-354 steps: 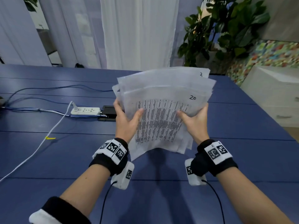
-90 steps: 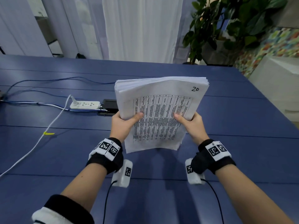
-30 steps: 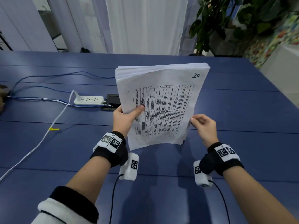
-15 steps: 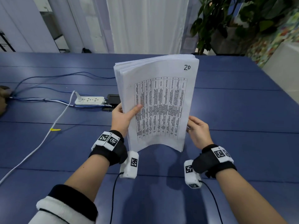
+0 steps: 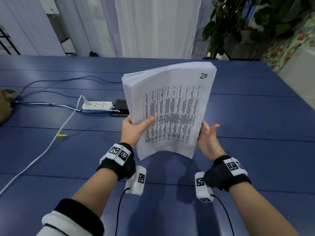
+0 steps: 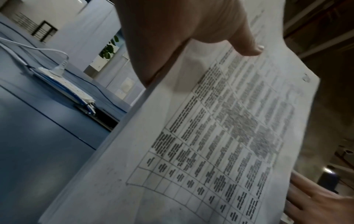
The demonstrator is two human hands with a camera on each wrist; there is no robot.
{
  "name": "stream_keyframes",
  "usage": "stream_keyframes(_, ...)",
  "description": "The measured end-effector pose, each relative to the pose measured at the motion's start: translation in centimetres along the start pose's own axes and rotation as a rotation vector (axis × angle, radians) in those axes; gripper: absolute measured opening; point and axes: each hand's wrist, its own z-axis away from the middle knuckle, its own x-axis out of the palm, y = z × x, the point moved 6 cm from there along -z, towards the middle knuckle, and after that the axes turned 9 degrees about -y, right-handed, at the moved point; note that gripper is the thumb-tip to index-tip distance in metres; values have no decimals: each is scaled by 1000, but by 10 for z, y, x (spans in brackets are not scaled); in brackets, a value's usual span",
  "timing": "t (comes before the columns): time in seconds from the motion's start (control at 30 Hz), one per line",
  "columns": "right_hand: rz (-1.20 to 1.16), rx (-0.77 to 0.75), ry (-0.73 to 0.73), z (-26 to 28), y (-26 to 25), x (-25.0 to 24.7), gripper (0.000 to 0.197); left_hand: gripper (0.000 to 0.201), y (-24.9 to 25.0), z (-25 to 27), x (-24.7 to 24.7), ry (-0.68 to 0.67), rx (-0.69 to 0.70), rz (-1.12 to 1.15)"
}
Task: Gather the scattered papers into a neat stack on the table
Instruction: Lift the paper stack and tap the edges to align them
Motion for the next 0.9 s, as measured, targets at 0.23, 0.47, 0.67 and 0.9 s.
stream_keyframes(0.23,272,-17,117,-11,-3,-2,28,26,-18,6,-3,-8,-43,-24)
stream_keyframes(0.47,267,54,185,-8,32,-9,25,23,-43,7,-4,15,-114,-38)
stream_keyframes(0.67,251,40,205,-19,21,-10,19,22,-52,-1,-10,25,-138,-32)
stream_keyframes(0.9,263,85,161,-17,25,-11,26,17,-60,-2,-9,33,-166,-56)
